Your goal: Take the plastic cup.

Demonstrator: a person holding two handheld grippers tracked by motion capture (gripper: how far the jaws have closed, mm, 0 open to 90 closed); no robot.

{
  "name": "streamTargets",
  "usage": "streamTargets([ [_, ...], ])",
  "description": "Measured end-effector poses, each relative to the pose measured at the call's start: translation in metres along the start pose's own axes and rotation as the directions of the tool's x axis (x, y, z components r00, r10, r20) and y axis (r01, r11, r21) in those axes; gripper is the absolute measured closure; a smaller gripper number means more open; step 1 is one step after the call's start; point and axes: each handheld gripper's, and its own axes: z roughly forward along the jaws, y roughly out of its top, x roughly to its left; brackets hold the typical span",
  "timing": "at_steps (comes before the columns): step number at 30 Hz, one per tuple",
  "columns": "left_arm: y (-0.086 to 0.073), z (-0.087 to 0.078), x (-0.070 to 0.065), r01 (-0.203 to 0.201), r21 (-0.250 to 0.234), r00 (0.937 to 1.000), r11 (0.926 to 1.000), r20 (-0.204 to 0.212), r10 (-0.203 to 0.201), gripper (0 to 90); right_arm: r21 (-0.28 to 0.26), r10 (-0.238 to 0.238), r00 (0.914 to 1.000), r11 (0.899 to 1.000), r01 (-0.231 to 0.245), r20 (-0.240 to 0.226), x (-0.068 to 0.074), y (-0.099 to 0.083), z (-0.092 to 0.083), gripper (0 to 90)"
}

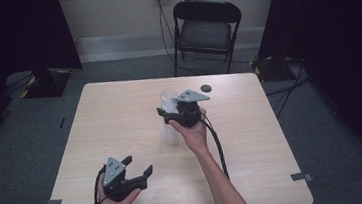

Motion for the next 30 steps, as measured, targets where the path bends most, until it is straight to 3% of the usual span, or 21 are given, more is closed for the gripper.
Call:
streamTargets([
  [26, 0.002, 0.0, 0.0, -0.005, -0.002, 1.0, 1.0, 0.005, 0.005, 17.9, -0.07, 0.002, 1.0, 0.998, -0.001, 0.009, 0.002, 0.023, -0.012, 36.4],
  [30, 0.002, -0.002, -0.002, -0.026, -0.021, 0.9996, 0.9994, 0.008, 0.026, 21.9, -0.071, 0.004, 1.0, 0.997, -0.004, 0.007, 0.002, 0.027, -0.013, 36.8],
])
